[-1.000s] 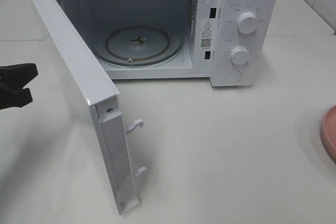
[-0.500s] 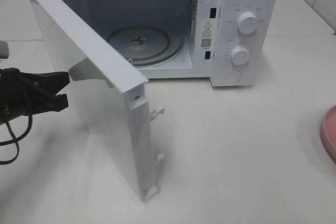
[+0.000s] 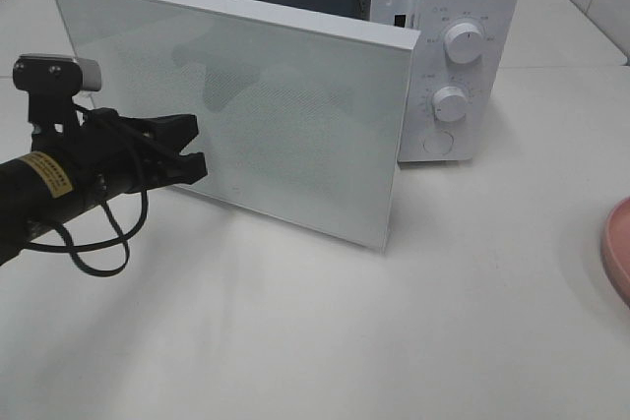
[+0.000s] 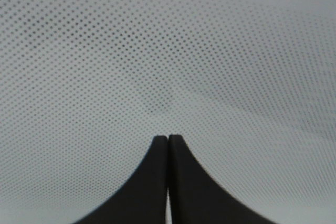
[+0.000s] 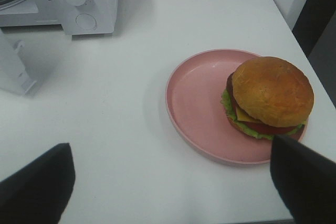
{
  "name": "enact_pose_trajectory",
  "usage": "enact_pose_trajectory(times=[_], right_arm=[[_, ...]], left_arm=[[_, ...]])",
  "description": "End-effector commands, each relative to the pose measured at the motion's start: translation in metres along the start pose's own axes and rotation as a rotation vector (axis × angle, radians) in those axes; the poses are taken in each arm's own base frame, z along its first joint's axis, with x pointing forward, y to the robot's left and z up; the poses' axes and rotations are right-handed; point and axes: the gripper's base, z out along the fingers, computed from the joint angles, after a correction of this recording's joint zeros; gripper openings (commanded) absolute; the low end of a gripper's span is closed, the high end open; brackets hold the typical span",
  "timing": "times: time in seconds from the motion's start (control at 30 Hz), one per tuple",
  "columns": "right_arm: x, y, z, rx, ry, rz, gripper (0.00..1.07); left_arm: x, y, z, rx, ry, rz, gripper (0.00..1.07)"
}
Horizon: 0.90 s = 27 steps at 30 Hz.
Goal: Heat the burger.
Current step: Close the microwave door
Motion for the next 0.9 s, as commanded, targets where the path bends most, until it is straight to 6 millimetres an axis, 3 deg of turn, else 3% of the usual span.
enact_pose_trajectory(times=[0.03,0.43,0.9], right_arm=[[0.001,0.000,-0.002,0.004,-0.028,0.000,0.98],[0.001,0.000,-0.002,0.004,-0.028,0.000,0.98],[0.001,0.000,-0.002,0.004,-0.027,0.000,0.98]], left_arm=[[-0.004,-0.006,0.009,0.007,-0.031,0.025,0.00],[-0.007,-0.015,0.053,-0.087,-0.110,0.019,0.00],[-0.014,-0.022,0.086,-0.191,-0.165,0.055,0.00]])
